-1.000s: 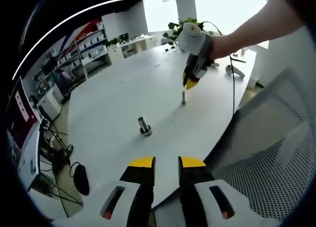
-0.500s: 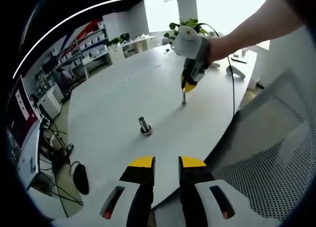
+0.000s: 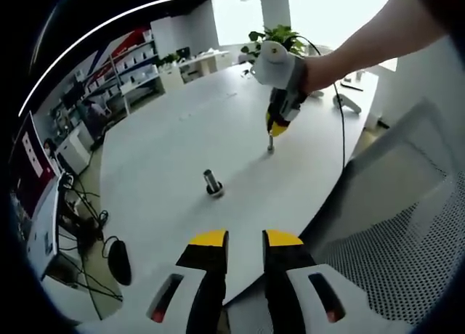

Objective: Place the washer onto the threaded stud by aligning its center hole with the stud, sliding it down to the base, and recovering from edge contact or off-axis alignment until the washer reaches the visible bottom stop.

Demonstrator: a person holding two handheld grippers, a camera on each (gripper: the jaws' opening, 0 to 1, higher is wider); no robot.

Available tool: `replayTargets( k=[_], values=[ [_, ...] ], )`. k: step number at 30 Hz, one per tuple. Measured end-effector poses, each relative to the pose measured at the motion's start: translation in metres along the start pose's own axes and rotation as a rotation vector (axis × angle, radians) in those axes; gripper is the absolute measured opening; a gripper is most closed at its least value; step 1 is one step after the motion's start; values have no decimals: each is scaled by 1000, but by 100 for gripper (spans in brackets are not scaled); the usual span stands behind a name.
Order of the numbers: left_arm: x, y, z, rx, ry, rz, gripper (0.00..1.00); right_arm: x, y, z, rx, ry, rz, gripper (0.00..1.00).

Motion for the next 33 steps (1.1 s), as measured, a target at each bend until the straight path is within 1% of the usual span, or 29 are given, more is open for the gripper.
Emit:
replayTargets(
  k=[4,8,12,19,23,26,30,33],
  values=[
    [1,-1,0,2,5,4,16,2,-9,-1,-8,-12,7,14],
    [2,-1,0,3,4,11,16,2,-17,1,-13,-12,26,14],
    [2,0,1,-2,10,8,16,6,-25,1,-12,-22,47,14],
    [2,-1,1,-6,12,13,16,8,-35,1,-15,-20,70,14],
    [3,0,1,-8,9,13,16,10,-39,1,-13,-29,83,14],
    [2,0,1,-6,6,10,16,11,-39,5,-11,-17,102,13],
    [2,0,1,-6,7,7,16,13,-40,8,-8,-2,109,13],
    [1,1,0,-4,2,1,16,16,-41,8,-4,-24,112,14]
  ],
)
Point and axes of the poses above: the point that each gripper's makers call its tool centre point, and the gripper's own axes: y roughly backward along the fingers, z roughly to its left, x roughly out of its underside, the point moved 5 cm from there along y, roughly backward along the fingers, and after that the axes turned 9 degrees about -y, right-handed, at the moved point
